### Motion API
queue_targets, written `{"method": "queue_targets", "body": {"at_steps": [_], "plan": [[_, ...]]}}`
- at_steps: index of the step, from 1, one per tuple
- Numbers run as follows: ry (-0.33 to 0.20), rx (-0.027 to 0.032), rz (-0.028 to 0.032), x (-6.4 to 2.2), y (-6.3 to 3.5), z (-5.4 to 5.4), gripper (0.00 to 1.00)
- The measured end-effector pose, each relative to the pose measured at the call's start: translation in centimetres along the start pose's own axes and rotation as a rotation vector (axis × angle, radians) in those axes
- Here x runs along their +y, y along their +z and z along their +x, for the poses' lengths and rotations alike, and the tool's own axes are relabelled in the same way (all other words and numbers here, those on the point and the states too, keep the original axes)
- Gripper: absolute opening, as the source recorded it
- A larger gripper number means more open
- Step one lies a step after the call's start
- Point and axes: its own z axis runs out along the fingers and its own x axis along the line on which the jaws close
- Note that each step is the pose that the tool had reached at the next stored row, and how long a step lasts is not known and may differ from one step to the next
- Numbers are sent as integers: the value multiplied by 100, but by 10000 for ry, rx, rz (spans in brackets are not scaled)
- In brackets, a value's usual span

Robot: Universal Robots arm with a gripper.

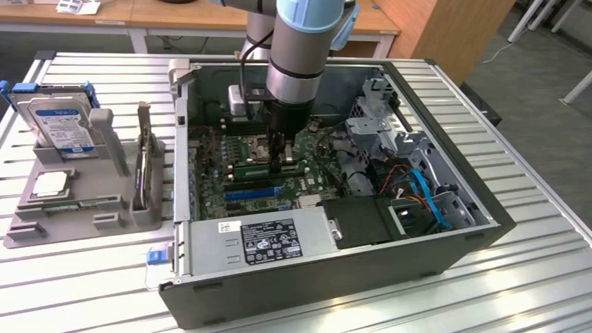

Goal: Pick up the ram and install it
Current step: 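Insert the ram into the slot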

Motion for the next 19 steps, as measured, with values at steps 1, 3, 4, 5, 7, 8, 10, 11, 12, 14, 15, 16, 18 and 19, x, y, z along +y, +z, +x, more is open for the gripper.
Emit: {"method": "queue_targets", "body": {"at_steps": [1,3,4,5,7,8,10,11,12,14,15,16,18,19], "plan": [[1,0,-4,1,0,0,14],[1,0,0,0,0,0,15],[1,-2,1,0,0,0,21],[1,-2,1,0,-8,0,21],[33,-4,1,5,-91,1,21],[50,-4,0,6,-136,1,21],[58,-3,-3,3,-231,3,21],[58,-4,-7,-6,-276,5,21],[57,-3,-8,-9,-321,5,21],[58,-5,-8,-4,-410,6,21],[60,-4,-9,-1,-456,8,21],[60,-3,-9,1,-495,8,21],[59,-5,-8,1,-502,8,21],[59,-5,-8,1,-501,8,21]]}}
